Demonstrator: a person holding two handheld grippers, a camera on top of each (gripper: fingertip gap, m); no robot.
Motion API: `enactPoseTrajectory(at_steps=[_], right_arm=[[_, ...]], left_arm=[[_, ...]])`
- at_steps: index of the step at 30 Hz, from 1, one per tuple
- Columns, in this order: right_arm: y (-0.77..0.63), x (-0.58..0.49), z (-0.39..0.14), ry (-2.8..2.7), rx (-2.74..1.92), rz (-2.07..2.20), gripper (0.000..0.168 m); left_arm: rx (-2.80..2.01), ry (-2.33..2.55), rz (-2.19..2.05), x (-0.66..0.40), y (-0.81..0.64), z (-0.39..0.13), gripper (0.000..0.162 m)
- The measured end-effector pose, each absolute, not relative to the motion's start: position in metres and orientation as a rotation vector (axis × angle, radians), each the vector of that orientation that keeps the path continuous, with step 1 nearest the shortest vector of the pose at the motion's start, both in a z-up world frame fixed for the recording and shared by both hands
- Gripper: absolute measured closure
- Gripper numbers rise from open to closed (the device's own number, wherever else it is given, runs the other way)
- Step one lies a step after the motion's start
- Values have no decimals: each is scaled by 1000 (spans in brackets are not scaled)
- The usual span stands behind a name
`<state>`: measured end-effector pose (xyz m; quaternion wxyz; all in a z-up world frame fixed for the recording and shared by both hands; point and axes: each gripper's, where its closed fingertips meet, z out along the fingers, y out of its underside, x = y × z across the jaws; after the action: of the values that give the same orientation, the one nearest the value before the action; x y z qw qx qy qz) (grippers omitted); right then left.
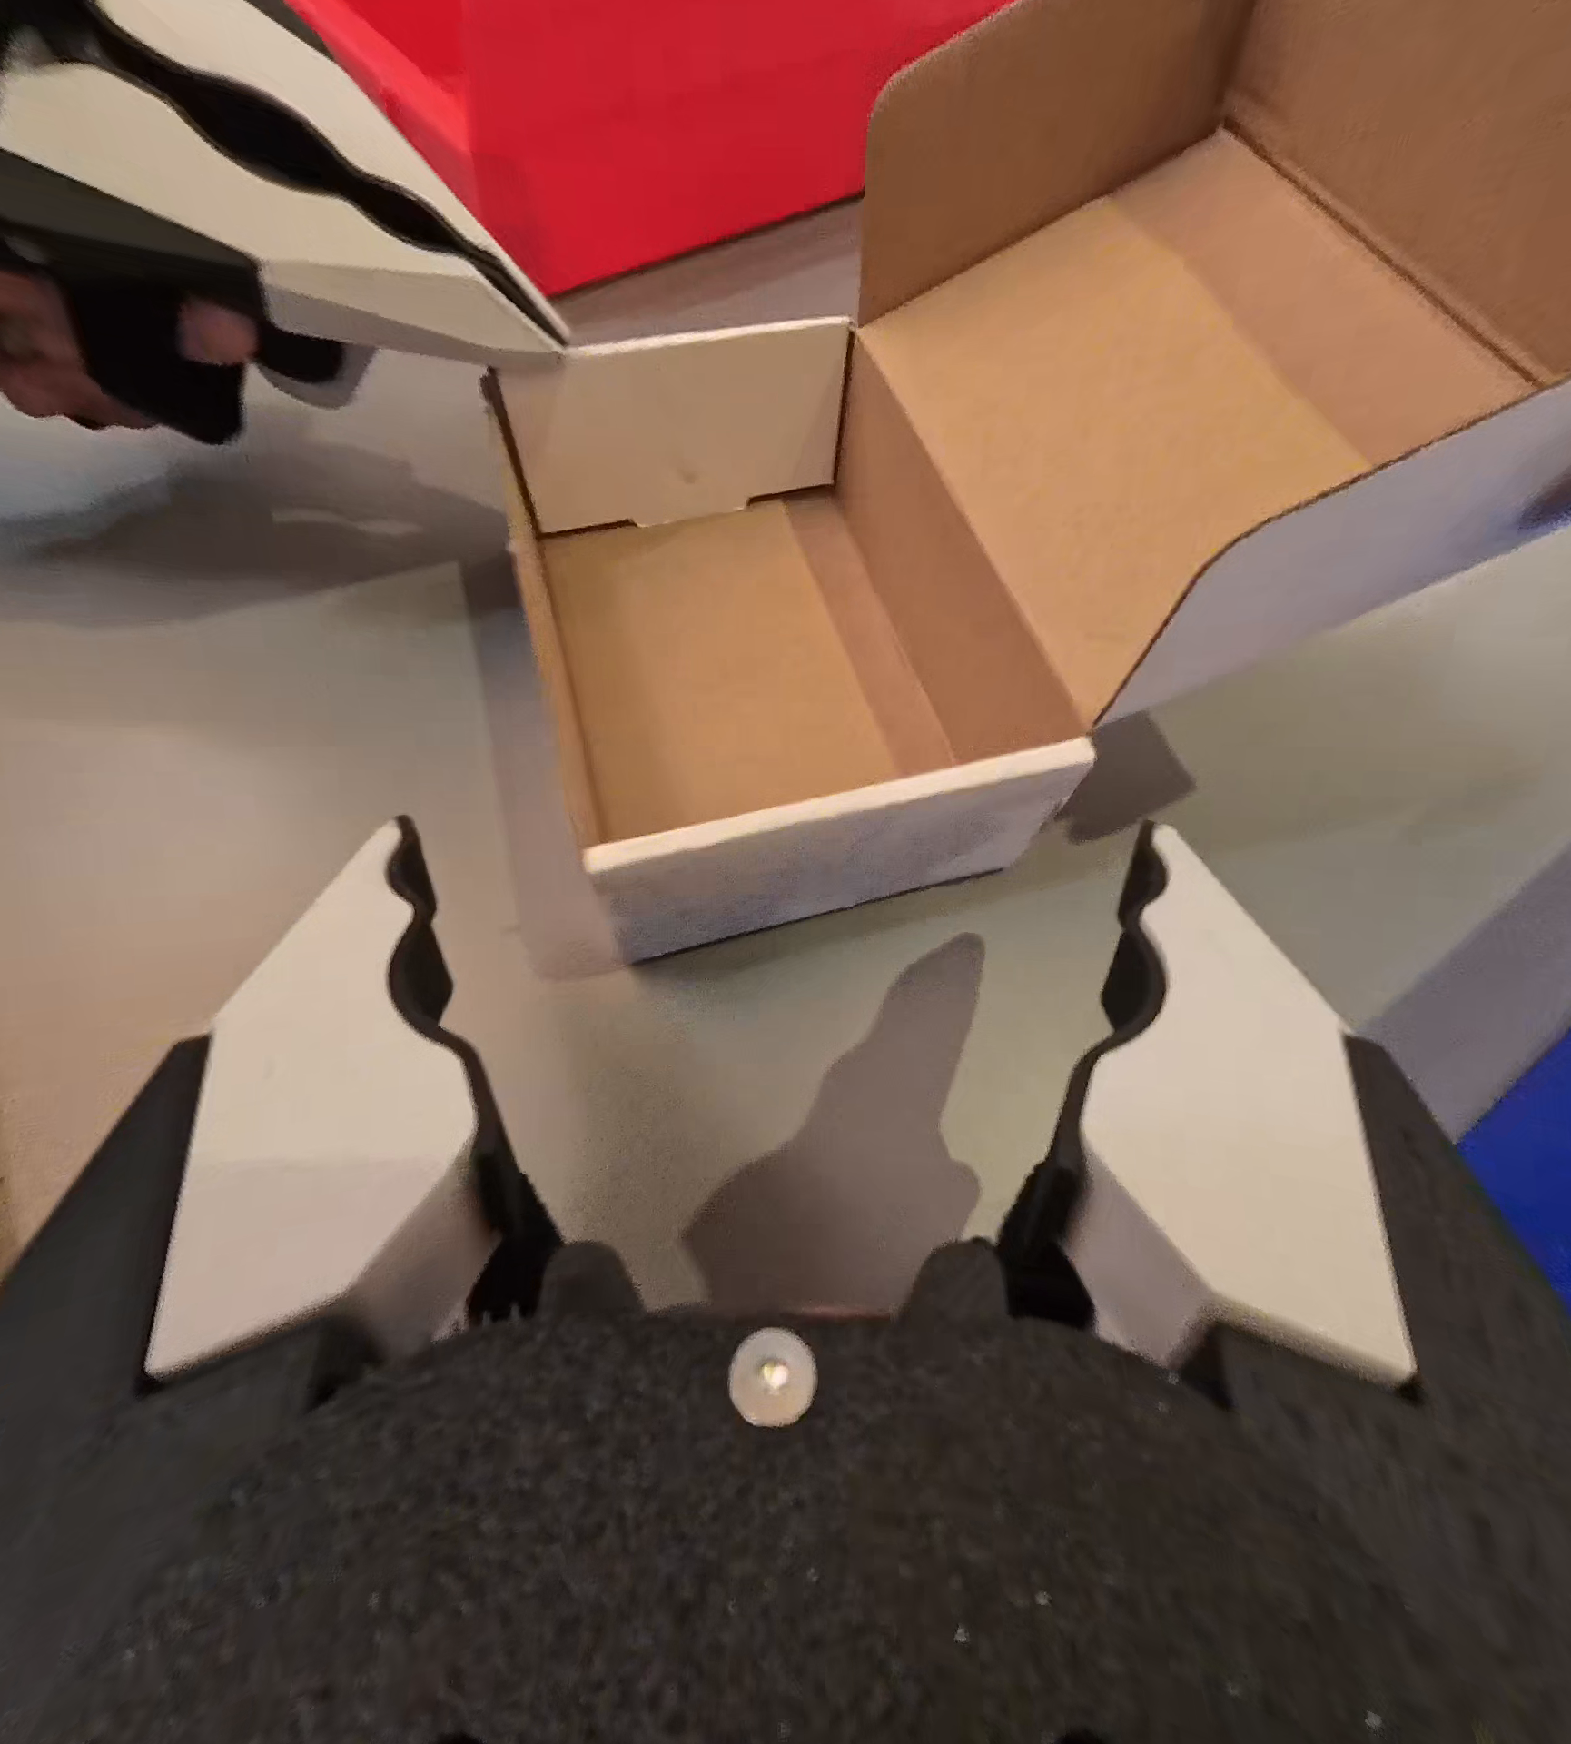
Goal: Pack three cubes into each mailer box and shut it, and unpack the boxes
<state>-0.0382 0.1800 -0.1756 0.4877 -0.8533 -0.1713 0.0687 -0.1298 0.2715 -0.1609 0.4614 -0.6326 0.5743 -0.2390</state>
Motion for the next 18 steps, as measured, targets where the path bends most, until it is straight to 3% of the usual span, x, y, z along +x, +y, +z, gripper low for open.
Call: enactPoseTrajectory(at_steps=[4, 10, 13, 16, 18], right_arm=[[201, -39, -192, -432, -2114, 262, 26], [223, -43, -193, -439, -2173, 289, 43], [241, -39, -193, -402, -2169, 276, 43], [260, -34, -193, -410, -2182, 253, 43], [272, -30, -194, -395, -2193, 241, 43]], left_arm=[[-1550, 1411, -583, -129, 274, -161, 162], [-1566, 1363, -542, -126, 294, -156, 162], [-1635, 1253, -546, -137, 307, -135, 142], [-1810, 1205, -688, -162, 285, -124, 132], [-1991, 1201, -817, -180, 254, -135, 115]])
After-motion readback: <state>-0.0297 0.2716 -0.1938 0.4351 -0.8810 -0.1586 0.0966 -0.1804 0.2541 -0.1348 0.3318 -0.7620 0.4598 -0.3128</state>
